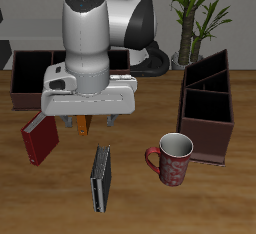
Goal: Place the striped book into the left desk caddy's back compartment
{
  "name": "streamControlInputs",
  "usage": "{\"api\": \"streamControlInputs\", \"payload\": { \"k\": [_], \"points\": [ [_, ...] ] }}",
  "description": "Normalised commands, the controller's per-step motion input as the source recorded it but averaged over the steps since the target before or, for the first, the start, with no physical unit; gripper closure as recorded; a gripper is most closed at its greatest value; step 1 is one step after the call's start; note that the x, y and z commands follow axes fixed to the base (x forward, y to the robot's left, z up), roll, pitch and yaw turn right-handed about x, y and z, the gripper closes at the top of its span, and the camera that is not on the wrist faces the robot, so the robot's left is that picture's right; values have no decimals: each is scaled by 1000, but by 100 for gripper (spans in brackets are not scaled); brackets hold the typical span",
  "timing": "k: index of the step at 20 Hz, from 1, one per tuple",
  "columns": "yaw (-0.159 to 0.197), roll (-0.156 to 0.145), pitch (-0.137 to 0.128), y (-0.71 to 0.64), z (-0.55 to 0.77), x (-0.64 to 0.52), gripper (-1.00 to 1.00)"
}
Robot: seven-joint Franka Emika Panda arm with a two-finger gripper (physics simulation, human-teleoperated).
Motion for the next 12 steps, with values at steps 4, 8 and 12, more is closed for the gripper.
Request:
{"api": "streamControlInputs", "payload": {
  "k": [4, 8, 12],
  "points": [
    [3, 4, 0, -17, -283, 102, -100],
    [-59, -7, -20, 64, -198, 78, -100],
    [-18, -4, 11, 59, -256, 105, -100]
  ]
}}
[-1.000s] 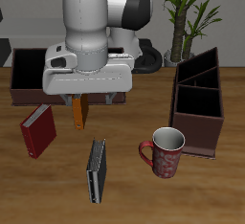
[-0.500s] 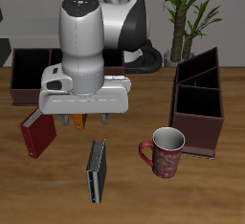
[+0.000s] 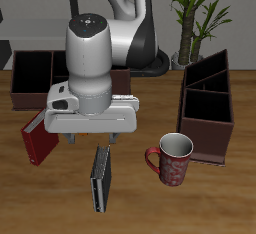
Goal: Place the striped book into the left desk caddy's back compartment
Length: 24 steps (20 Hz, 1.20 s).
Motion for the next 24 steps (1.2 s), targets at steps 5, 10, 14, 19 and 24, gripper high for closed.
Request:
{"api": "streamControlInputs", "payload": {
  "k": [5, 10, 14, 19, 24],
  "points": [
    [-14, 7, 4, 80, -229, 101, -100],
    [-33, -9, 24, 32, -285, 101, -100],
    [-17, 8, 7, -5, -231, 14, -100],
    [-17, -13, 14, -30, -334, 14, -100],
    [-23, -1, 48, 4, -391, 40, -100]
  ]
}}
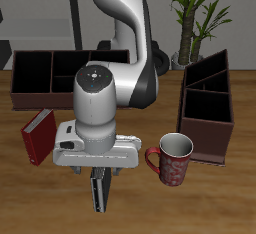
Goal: Place the striped book into the left desk caddy's back compartment
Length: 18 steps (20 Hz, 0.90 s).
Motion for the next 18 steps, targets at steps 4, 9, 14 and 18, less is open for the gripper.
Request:
{"api": "streamControlInputs", "payload": {
  "k": [4, 9, 14, 18],
  "points": [
    [10, 21, 49, 39, -374, 23, 100],
    [-34, 13, 35, 20, -143, -12, 100],
    [-3, -11, 3, -45, 32, -5, 100],
    [-11, -41, -45, -19, 456, -173, 100]
  ]
}}
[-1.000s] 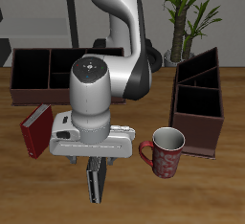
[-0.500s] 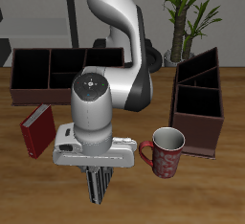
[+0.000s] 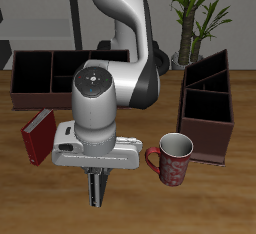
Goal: Place the striped book into the left desk caddy's back compartment
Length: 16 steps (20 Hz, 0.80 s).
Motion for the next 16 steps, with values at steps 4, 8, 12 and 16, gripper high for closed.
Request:
{"api": "streamControlInputs", "payload": {
  "k": [4, 8, 12, 16],
  "points": [
    [-14, -26, -73, 61, 684, -345, 100],
    [-1, -58, -72, 154, 663, -507, 100],
    [-19, -10, -47, 267, 494, -545, 100],
    [-10, -9, -11, 238, 398, -504, 100]
  ]
}}
